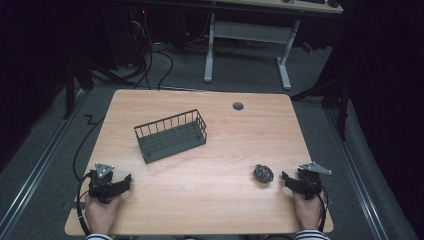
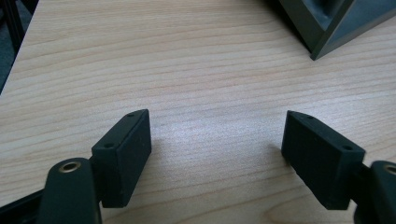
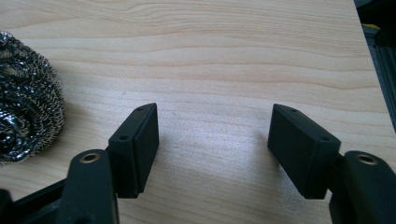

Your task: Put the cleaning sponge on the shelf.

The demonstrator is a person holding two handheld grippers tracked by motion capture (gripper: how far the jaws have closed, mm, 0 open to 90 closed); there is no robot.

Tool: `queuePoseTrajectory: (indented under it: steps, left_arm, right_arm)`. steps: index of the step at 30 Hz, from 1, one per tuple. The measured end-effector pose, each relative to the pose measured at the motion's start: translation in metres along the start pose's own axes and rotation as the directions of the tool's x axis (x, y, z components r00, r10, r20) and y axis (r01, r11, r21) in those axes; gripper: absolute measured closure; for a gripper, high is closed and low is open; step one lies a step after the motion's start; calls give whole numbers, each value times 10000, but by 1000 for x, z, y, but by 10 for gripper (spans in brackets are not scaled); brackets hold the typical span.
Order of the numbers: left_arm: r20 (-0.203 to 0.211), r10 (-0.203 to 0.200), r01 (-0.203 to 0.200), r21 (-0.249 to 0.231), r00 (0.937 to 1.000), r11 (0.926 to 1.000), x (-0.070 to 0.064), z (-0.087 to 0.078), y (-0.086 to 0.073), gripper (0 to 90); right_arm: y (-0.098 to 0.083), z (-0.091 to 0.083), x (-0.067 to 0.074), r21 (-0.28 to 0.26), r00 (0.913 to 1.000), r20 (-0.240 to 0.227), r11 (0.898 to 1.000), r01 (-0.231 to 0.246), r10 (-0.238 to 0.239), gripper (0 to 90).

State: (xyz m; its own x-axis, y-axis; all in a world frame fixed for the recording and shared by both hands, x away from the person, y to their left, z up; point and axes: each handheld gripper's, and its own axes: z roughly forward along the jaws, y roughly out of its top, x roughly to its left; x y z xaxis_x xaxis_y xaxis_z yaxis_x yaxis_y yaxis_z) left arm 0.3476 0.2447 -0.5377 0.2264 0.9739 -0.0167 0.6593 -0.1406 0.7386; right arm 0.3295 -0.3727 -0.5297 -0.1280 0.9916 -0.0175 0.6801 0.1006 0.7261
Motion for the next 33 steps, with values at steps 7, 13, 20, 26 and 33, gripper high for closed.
queuePoseTrajectory:
  steps: [7, 13, 20, 26, 33]
  left_arm:
    - [96, 49, -49, 31, 9999, 10000, 0, 1, 0, 225]
    - [166, 100, -101, 53, 9998, 9999, 0, 1, 1, 216]
    - [122, 133, -133, 39, 9998, 9999, -1, 0, 0, 224]
    - [311, 280, -281, 22, 9991, 9996, -1, -1, -1, 236]
    - [330, 312, -312, -7, 9990, 9995, 0, -1, -1, 260]
  right_arm:
    - [0, 0, 0, -12, 10000, -15, 10000, 18, -18, 337]
    - [0, 0, 0, -7, 10000, -18, 10000, 18, -18, 337]
    - [0, 0, 0, -3, 10000, -18, 10000, 8, -8, 337]
    - [0, 0, 1, -5, 10000, -18, 10000, 8, -8, 337]
    - [0, 0, 1, -3, 10000, -19, 10000, 11, -11, 337]
